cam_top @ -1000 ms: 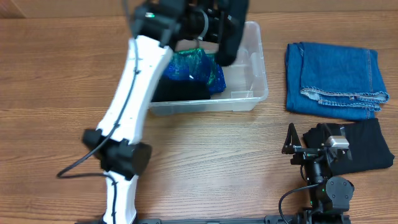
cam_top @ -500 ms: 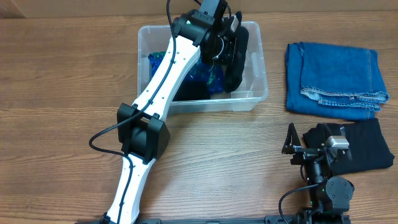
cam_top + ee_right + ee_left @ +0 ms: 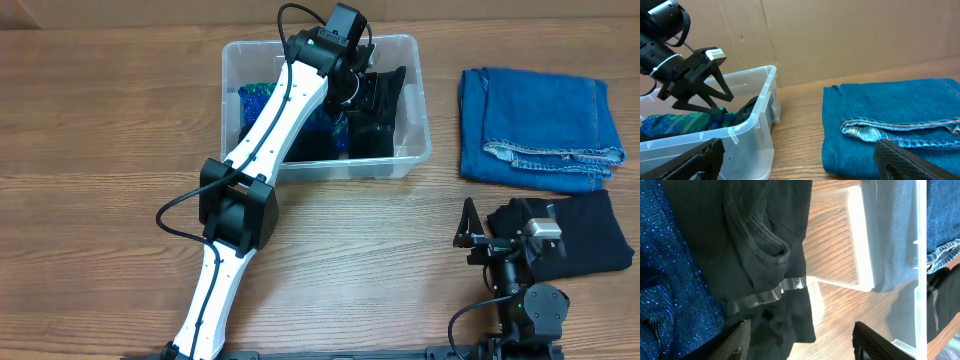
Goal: Pack container
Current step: 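Place the second black garment into the bin's right side, release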
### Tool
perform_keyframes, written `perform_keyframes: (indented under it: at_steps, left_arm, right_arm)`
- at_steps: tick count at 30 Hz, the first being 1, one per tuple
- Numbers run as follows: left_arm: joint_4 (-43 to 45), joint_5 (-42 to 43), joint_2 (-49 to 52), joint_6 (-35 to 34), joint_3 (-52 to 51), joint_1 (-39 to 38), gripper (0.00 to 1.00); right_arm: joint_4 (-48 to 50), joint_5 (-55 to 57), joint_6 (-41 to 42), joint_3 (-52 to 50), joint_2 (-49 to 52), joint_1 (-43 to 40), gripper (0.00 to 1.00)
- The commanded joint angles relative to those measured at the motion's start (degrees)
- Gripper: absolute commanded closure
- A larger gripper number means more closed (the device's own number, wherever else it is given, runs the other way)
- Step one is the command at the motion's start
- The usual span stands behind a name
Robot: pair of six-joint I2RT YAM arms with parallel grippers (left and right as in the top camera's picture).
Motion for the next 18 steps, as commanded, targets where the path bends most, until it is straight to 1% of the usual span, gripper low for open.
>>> perform_keyframes:
  at_steps: [1, 3, 5, 6, 9, 12, 14, 16, 17, 18]
  left_arm:
    - [0.37, 1.31, 0.2, 1.77, 1.44, 0.13, 0.36]
    - [-0.26, 4.98, 0.17, 2.27, 3.37, 1.46, 0.37]
    - [-2.8, 8.5, 0.04, 2.69, 7.45, 3.54, 0.38]
    - [-4.42, 9.05, -0.15, 3.19, 9.44, 4.35, 0.38]
    - [-11.1, 8.61, -1.6, 7.91, 16.5, 6.97, 0.37]
    - [-17.29, 3.98, -3.34, 10.21, 21.97, 8.96, 0.34]
    - [-23.78, -2.4, -5.33, 12.37, 26.71, 10.95, 0.32]
    - [-29.24, -10.29, -7.17, 12.74, 29.62, 12.72, 0.26]
    - [-29.49, -14.51, -8.79, 13.81, 29.88, 13.9, 0.2]
    - [-29.49, -16.06, -9.75, 14.19, 29.79, 14.53, 0.16]
  right_arm:
    - [0.28, 0.26, -0.39, -0.59, -0.46, -0.17, 0.0]
    - [0.28, 0.26, -0.39, -0.59, -0.46, -0.17, 0.0]
    - [0.28, 0.28, -0.39, -0.59, -0.46, -0.17, 0.0]
    - [0.28, 0.26, -0.39, -0.59, -0.46, -0.17, 0.0]
    - [0.28, 0.26, -0.39, -0.59, -0.46, -0.17, 0.0]
    - [0.28, 0.26, -0.39, -0.59, -0.46, -0.17, 0.0]
    - [0.28, 0.26, -0.39, -0.59, -0.46, -0.17, 0.0]
    - [0.28, 0.26, -0.39, -0.59, -0.46, -0.17, 0.0]
    - [0.28, 0.26, -0.39, -0.59, -0.46, -0.17, 0.0]
    - [0.28, 0.28, -0.39, -0.59, -0.46, -0.17, 0.0]
